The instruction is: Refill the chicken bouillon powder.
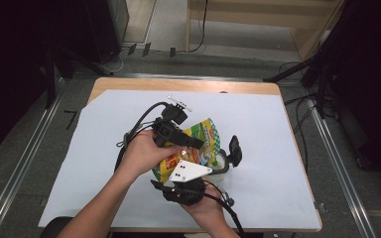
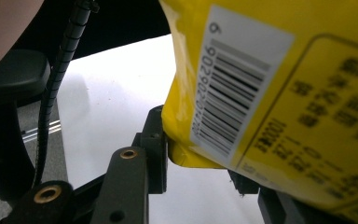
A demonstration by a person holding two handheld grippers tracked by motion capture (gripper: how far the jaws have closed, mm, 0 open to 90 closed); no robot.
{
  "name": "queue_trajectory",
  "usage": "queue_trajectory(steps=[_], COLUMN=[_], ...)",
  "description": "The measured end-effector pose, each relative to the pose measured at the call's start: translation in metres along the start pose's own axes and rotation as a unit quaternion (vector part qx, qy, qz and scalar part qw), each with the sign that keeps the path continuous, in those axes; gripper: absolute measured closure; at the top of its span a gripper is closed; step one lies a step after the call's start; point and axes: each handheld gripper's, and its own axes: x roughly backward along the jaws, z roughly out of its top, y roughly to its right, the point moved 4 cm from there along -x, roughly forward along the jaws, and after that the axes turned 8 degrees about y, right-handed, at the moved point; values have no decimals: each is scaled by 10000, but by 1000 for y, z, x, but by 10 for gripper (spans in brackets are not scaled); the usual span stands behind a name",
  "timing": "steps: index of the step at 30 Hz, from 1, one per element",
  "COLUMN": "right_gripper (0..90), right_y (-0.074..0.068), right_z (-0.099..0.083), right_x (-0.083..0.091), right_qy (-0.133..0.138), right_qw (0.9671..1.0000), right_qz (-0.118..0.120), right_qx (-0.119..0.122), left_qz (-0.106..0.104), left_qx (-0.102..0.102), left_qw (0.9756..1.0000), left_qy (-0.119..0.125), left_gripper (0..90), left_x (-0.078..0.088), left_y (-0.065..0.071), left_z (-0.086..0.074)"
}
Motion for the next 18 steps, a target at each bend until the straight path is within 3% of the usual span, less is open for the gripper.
queue_trajectory(steps=[6, 11, 15, 18], right_gripper=[617, 653, 653, 655], right_y=[0, 1, 1, 2], right_z=[-2, -3, -2, -2], right_x=[-1, -1, -2, -2], right_qy=[-54, -57, -14, 11], right_qw=[10000, 9999, 9999, 9999], right_qz=[52, 92, 71, 40], right_qx=[-13, -59, -85, -130], left_qz=[-61, -73, -73, -73], left_qx=[150, 214, 198, 78], left_qw=[9998, 9996, 9997, 9999], left_qy=[-123, -168, -134, -79], left_gripper=[740, 738, 729, 718], left_x=[-4, -6, -5, -5], left_y=[-5, -7, -7, -6], left_z=[-1, 0, 1, 2])
